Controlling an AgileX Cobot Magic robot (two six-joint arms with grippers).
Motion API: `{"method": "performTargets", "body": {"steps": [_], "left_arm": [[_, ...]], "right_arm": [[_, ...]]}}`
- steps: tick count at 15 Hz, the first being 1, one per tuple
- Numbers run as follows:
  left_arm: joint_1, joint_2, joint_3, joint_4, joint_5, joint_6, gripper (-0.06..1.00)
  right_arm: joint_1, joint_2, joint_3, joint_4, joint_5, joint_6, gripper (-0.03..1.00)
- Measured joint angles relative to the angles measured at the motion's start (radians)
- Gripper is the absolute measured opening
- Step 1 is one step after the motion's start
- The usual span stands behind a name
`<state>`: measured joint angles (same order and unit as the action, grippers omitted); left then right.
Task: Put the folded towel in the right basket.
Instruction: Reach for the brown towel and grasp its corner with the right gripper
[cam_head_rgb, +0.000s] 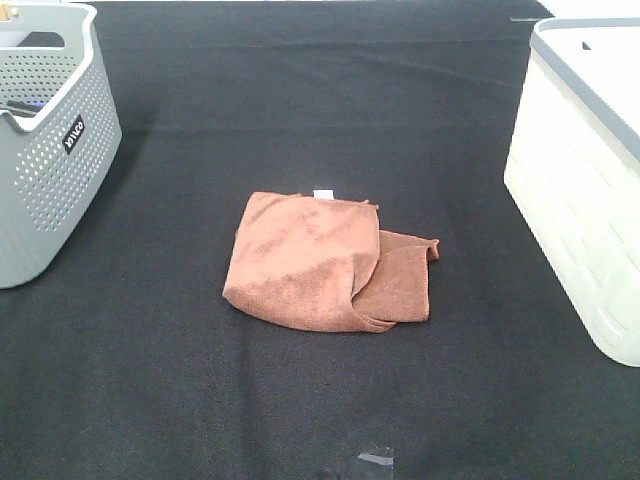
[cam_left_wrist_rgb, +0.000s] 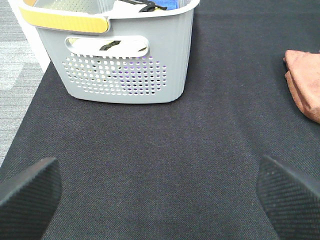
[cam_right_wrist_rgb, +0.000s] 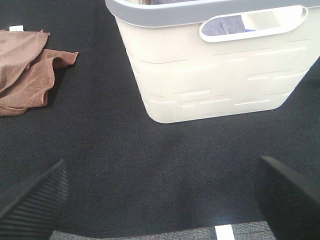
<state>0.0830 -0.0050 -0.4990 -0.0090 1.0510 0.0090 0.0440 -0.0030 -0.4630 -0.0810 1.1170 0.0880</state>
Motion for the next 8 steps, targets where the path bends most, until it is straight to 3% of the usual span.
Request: {"method": "performTargets", "body": {"steps": [8], "left_arm": [[0.000, 0.000, 0.000, 0.000, 0.000, 0.000, 0.99]], "right_arm": [[0.000, 0.000, 0.000, 0.000, 0.000, 0.000, 0.97]]}}
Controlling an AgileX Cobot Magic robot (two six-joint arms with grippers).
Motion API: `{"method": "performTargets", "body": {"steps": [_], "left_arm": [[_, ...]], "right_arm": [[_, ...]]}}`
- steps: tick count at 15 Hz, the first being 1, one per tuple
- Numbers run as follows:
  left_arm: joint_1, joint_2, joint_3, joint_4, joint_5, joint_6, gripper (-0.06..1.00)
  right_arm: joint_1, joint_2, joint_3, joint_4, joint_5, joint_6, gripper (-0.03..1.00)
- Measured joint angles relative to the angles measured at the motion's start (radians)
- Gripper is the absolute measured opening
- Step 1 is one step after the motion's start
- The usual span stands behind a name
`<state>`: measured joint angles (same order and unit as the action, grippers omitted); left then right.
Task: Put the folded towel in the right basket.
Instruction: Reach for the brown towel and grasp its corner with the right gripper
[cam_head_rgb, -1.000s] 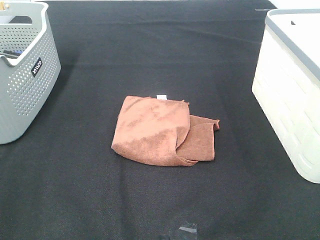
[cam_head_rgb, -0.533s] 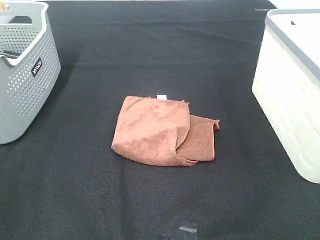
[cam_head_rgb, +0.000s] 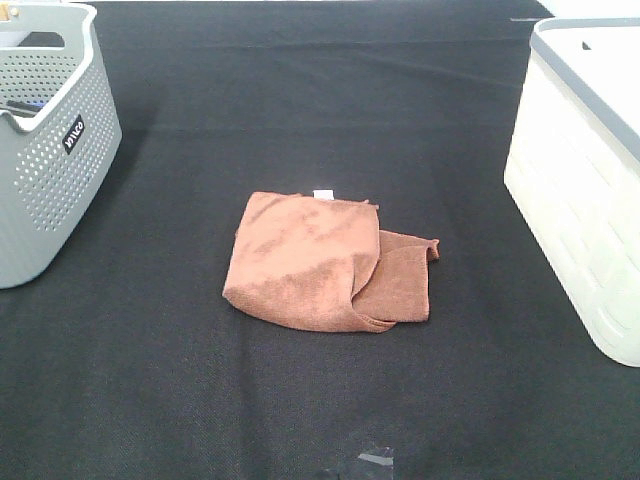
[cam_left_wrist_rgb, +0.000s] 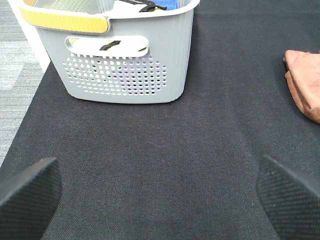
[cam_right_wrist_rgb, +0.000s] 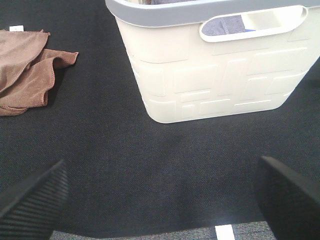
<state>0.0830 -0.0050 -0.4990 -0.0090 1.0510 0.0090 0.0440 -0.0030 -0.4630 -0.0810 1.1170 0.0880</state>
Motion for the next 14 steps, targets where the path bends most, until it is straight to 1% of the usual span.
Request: {"method": "performTargets", "body": {"steps": [12, 14], "left_arm": [[0.000, 0.000, 0.000, 0.000, 0.000, 0.000, 0.99], [0.000, 0.000, 0.000, 0.000, 0.000, 0.000, 0.99]], "right_arm": [[0.000, 0.000, 0.000, 0.000, 0.000, 0.000, 0.97], [0.000, 0.039, -0.011, 0.008, -0.001, 0.000, 0.97]]}}
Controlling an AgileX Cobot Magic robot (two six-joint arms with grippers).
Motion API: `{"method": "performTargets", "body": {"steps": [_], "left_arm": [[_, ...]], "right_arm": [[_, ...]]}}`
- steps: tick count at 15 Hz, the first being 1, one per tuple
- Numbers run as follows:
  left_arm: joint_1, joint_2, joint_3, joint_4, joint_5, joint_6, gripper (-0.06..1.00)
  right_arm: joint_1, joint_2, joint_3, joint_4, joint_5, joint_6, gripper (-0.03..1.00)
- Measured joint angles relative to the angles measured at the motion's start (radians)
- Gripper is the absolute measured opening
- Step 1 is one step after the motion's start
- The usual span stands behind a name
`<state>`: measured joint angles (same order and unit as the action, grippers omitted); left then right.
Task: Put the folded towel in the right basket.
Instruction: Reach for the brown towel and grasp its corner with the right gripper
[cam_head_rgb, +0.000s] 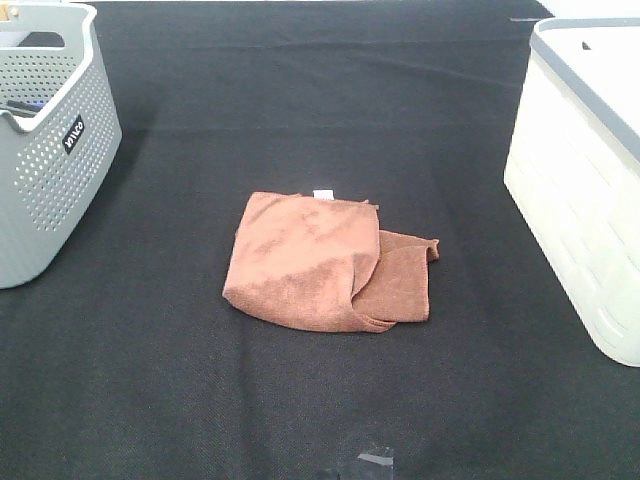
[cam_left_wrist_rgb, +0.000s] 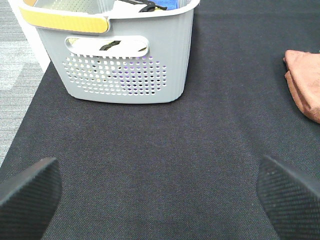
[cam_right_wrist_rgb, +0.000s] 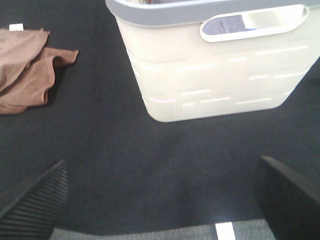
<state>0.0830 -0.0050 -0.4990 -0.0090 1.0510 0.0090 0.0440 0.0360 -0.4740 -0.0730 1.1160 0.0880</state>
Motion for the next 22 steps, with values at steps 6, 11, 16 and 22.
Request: {"method": "performTargets", "body": {"steps": [6, 11, 16, 22], "left_arm": [[0.000, 0.000, 0.000, 0.000, 0.000, 0.000, 0.99], [0.000, 0.000, 0.000, 0.000, 0.000, 0.000, 0.99], [0.000, 0.000, 0.000, 0.000, 0.000, 0.000, 0.99], [0.000, 0.000, 0.000, 0.000, 0.000, 0.000, 0.99]], "right_arm": [[0.000, 0.579, -0.414, 0.159, 0.058, 0.000, 0.97], [0.000, 0.823, -0.602, 0.288, 0.073, -0.048, 0.97], [0.000, 1.029, -0.686, 0.499, -0.005, -0.178, 0.97], [0.158, 1.431, -0.700, 0.719, -0.186, -0.340, 0.97]]}}
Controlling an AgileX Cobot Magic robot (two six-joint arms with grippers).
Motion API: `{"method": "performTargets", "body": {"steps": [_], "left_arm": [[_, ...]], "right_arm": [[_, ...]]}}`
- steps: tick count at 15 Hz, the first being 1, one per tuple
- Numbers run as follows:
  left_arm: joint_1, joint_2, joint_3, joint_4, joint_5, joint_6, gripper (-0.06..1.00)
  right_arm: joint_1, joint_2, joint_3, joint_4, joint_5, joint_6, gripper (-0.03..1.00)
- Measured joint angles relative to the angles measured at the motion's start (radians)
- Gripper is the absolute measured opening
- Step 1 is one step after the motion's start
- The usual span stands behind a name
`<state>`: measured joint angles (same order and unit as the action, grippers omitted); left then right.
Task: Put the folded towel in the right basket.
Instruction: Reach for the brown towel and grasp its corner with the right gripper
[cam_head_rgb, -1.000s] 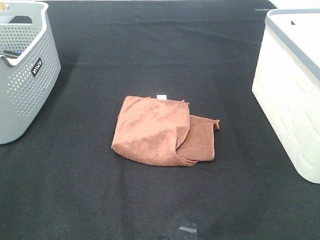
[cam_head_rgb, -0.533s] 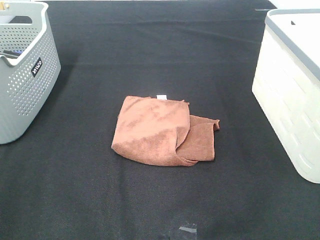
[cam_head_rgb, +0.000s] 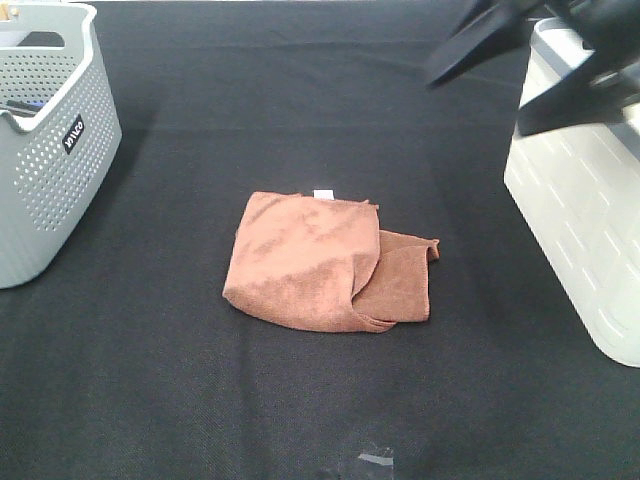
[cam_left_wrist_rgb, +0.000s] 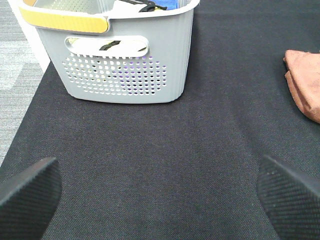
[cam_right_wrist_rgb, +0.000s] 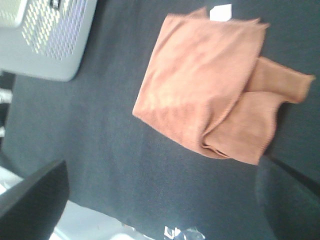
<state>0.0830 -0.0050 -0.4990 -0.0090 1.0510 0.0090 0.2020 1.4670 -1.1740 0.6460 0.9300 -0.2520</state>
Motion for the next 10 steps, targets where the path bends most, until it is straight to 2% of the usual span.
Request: {"method": "performTargets", "body": {"steps": [2, 3, 7, 10], "left_arm": [[0.000, 0.000, 0.000, 0.000, 0.000, 0.000, 0.99], [0.000, 0.000, 0.000, 0.000, 0.000, 0.000, 0.99], [0.000, 0.000, 0.000, 0.000, 0.000, 0.000, 0.99], [0.000, 0.000, 0.000, 0.000, 0.000, 0.000, 0.99]], "right_arm": [[0.077, 0.125, -0.001, 0.000, -0.077, -0.001, 0.97], [0.077, 0.125, -0.001, 0.000, -0.077, -0.001, 0.97], [0.081, 0.349, -0.001, 0.007, -0.186, -0.001, 0.97], [0.081, 0.435, -0.001, 0.010, -0.250, -0.023, 0.97]]}}
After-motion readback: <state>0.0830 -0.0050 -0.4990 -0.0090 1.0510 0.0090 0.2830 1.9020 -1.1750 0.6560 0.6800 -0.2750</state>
